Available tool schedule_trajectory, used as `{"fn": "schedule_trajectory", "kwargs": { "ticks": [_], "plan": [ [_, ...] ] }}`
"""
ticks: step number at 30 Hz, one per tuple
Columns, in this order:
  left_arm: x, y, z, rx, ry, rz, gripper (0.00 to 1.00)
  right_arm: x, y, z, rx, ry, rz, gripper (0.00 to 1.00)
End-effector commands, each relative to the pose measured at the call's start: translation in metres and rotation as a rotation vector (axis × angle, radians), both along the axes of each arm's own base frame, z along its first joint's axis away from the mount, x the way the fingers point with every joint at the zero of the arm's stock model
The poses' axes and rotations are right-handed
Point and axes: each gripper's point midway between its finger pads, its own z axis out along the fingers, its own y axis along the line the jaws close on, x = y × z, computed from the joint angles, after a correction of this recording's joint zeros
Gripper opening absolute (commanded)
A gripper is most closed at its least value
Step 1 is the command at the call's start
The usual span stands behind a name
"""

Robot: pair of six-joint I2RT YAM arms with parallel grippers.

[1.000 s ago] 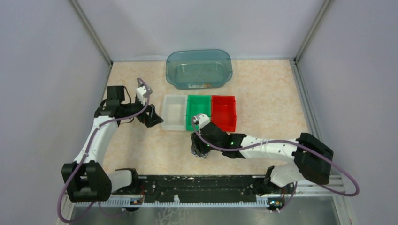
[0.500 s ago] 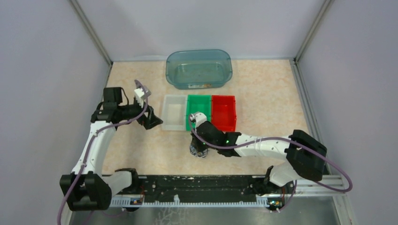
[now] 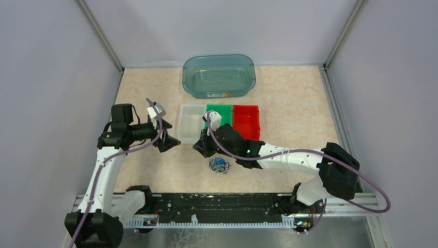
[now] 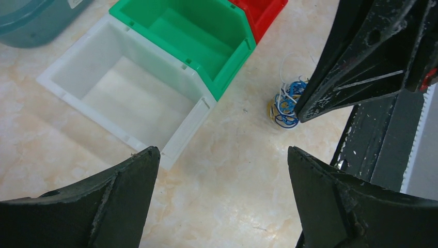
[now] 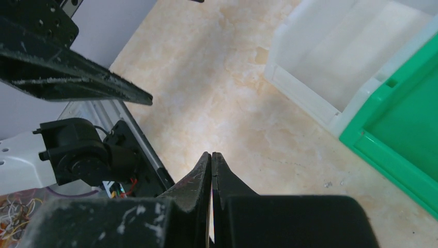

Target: Untangle the cables

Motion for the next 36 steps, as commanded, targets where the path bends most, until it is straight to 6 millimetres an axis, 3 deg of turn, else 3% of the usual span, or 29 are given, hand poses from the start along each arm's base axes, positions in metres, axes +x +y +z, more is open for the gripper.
{"fn": "schedule_trajectory", "kwargs": {
  "ticks": [1,4,7,10,14,22,24,27,30,36],
  "plan": [
    [-0.012,-0.011,0.008,-0.033,-0.056,-0.065,0.99,0.001,0.008,0.050,0.101,-0.051,-0.001,0.01],
    [-0.009,-0.010,0.008,-0.023,-0.064,-0.062,0.99,0.002,-0.021,0.029,-0.015,-0.042,-0.062,0.28],
    [-0.009,-0.009,0.004,-0.011,-0.072,-0.067,0.99,-0.005,-0.051,-0.004,-0.157,0.006,-0.093,0.39],
    [-0.008,-0.009,0.003,-0.012,-0.070,-0.065,0.99,-0.016,-0.075,-0.032,-0.234,0.073,-0.115,0.41],
    [-0.004,-0.008,0.005,0.000,-0.083,-0.055,0.99,-0.033,-0.089,-0.055,-0.284,0.131,-0.078,0.42],
    [-0.003,-0.008,0.007,-0.007,-0.068,-0.049,0.99,-0.052,-0.088,-0.089,-0.390,0.192,0.044,0.43],
    [-0.004,-0.008,0.008,-0.004,-0.074,-0.048,0.99,-0.051,-0.085,-0.095,-0.411,0.197,0.051,0.37],
    [-0.005,-0.007,0.009,0.001,-0.080,-0.044,0.99,-0.045,-0.076,-0.096,-0.410,0.191,0.047,0.18],
    [-0.007,-0.008,0.010,-0.003,-0.077,-0.051,0.99,-0.037,-0.060,-0.077,-0.342,0.156,0.044,0.00],
    [-0.009,-0.011,0.016,-0.026,-0.076,-0.063,0.99,-0.026,-0.027,-0.013,-0.118,0.057,0.063,0.00]
  ]
}}
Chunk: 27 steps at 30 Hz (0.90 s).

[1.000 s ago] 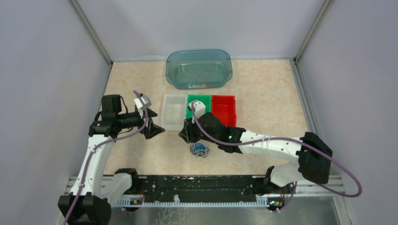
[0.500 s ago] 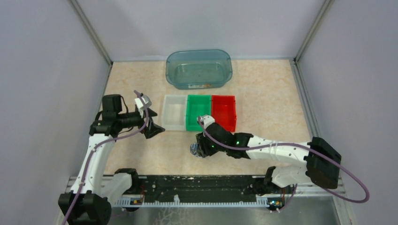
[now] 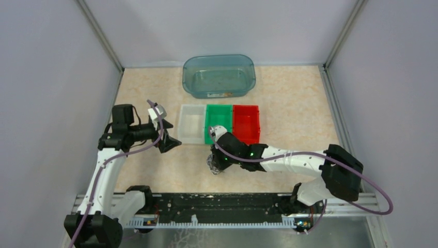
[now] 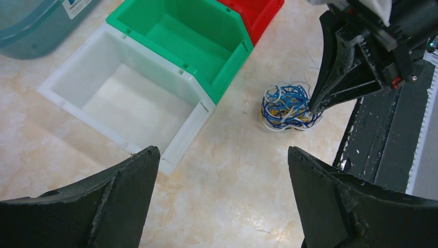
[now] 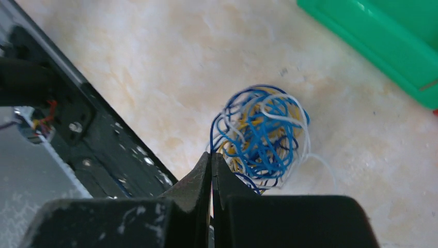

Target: Untangle the cables

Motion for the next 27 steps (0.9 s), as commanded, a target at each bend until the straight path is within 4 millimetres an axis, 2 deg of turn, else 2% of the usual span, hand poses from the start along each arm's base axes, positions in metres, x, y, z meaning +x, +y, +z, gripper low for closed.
{"fn": "schedule_trajectory", "kwargs": {
  "ticks": [1,6,12,14,15,17,20,24,27],
  "plan": [
    [-0.004,-0.006,0.015,-0.030,-0.032,-0.035,0.99,0.015,0.049,0.092,0.298,-0.132,0.031,0.00],
    [-0.008,-0.010,0.017,-0.062,-0.014,-0.052,0.99,0.019,0.063,0.121,0.394,-0.171,0.040,0.00],
    [-0.016,-0.017,0.007,-0.064,0.008,-0.085,0.98,0.021,0.075,0.137,0.448,-0.181,0.047,0.00],
    [-0.016,-0.016,0.005,-0.049,0.003,-0.081,0.98,0.022,0.065,0.123,0.375,-0.171,0.035,0.00],
    [-0.015,-0.016,0.006,-0.045,-0.003,-0.080,0.98,0.022,0.058,0.116,0.345,-0.170,0.019,0.03],
    [-0.014,-0.015,0.006,-0.037,-0.022,-0.081,0.97,0.021,0.041,0.099,0.280,-0.157,-0.009,0.23],
    [-0.013,-0.015,0.004,-0.035,-0.026,-0.082,0.98,0.016,0.017,0.075,0.206,-0.141,-0.046,0.41],
    [-0.010,-0.016,0.007,-0.037,-0.029,-0.083,0.98,0.012,-0.003,0.052,0.147,-0.139,-0.069,0.47],
    [-0.010,-0.016,0.009,-0.038,-0.038,-0.085,0.98,0.007,0.002,0.046,0.148,-0.122,-0.024,0.47]
  ]
}}
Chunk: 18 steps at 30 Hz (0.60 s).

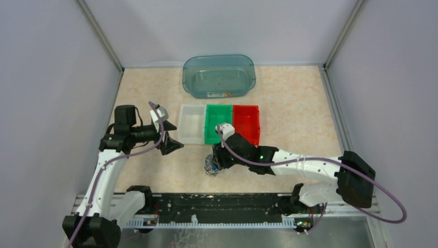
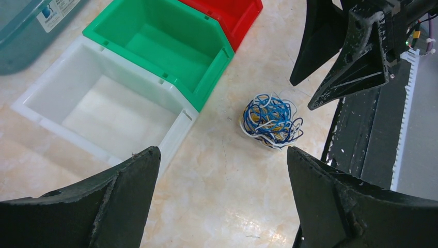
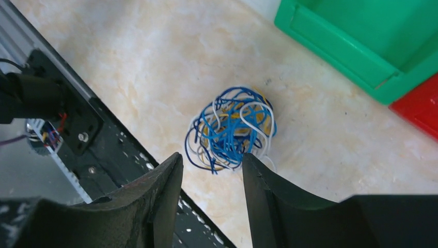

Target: Untangle the cables

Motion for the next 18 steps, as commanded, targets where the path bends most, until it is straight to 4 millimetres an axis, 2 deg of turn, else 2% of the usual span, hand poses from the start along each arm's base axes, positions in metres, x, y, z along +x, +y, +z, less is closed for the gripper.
{"fn": "schedule_trajectory", "kwargs": {
  "ticks": [1,7,10,15,18],
  "plan": [
    [0.001,-0.003,0.007,-0.005,-0.046,-0.024,0.98,-0.007,0.008,0.002,0.014,-0.008,0.051,0.47],
    [-0.003,-0.001,0.009,0.010,-0.054,-0.026,0.98,-0.001,0.018,-0.008,-0.028,-0.017,0.069,0.44],
    [-0.004,-0.001,0.009,0.011,-0.055,-0.027,0.98,0.004,0.012,-0.008,-0.054,-0.026,0.050,0.43],
    [-0.006,-0.001,0.012,0.010,-0.066,-0.034,0.98,0.013,-0.005,-0.011,-0.027,0.008,0.016,0.36],
    [-0.006,-0.002,0.012,0.008,-0.066,-0.036,0.98,0.016,-0.006,-0.011,-0.017,0.011,0.023,0.35]
  ]
}}
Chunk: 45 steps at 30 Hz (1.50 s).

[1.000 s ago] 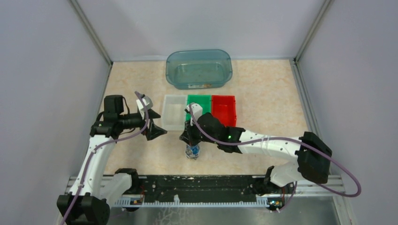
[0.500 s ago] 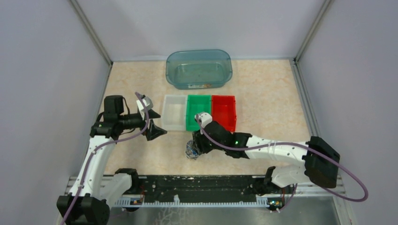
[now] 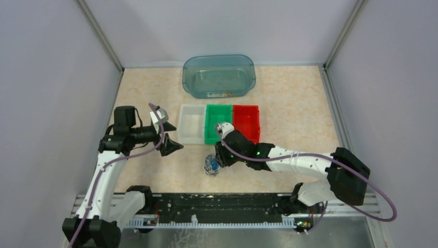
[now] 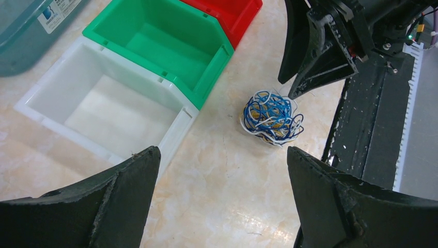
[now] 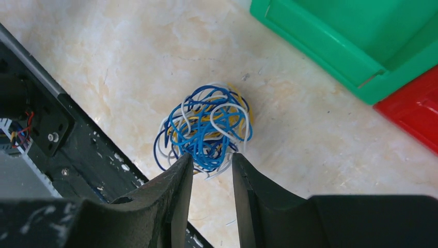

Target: Untangle the cables

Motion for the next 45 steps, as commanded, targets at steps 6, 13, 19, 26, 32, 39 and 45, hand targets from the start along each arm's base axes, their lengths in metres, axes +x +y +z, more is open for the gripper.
{"fn": "schedule_trajectory", "kwargs": {
  "ticks": [6,13,19,26,32,39,45],
  "plan": [
    [-0.002,-0.002,0.012,-0.005,-0.050,-0.026,0.98,0.009,0.011,0.011,0.096,0.004,0.053,0.31],
    [-0.003,-0.003,0.014,-0.010,-0.049,-0.030,0.98,0.016,0.011,-0.002,0.099,0.023,0.048,0.30],
    [-0.004,-0.003,0.015,-0.011,-0.052,-0.030,0.98,0.024,0.003,-0.002,0.101,0.023,0.017,0.29],
    [-0.004,-0.003,0.014,-0.009,-0.054,-0.031,0.98,0.027,-0.005,0.001,0.091,0.032,0.010,0.30],
    [-0.003,-0.004,0.015,-0.012,-0.054,-0.035,0.98,0.031,-0.007,-0.001,0.108,0.046,0.010,0.30],
    [-0.003,-0.004,0.014,-0.012,-0.050,-0.035,0.98,0.019,0.010,-0.002,0.161,0.089,0.116,0.30],
    [-0.004,-0.003,0.014,-0.008,-0.051,-0.036,0.98,0.017,0.010,-0.006,0.202,0.118,0.125,0.28]
  ]
}}
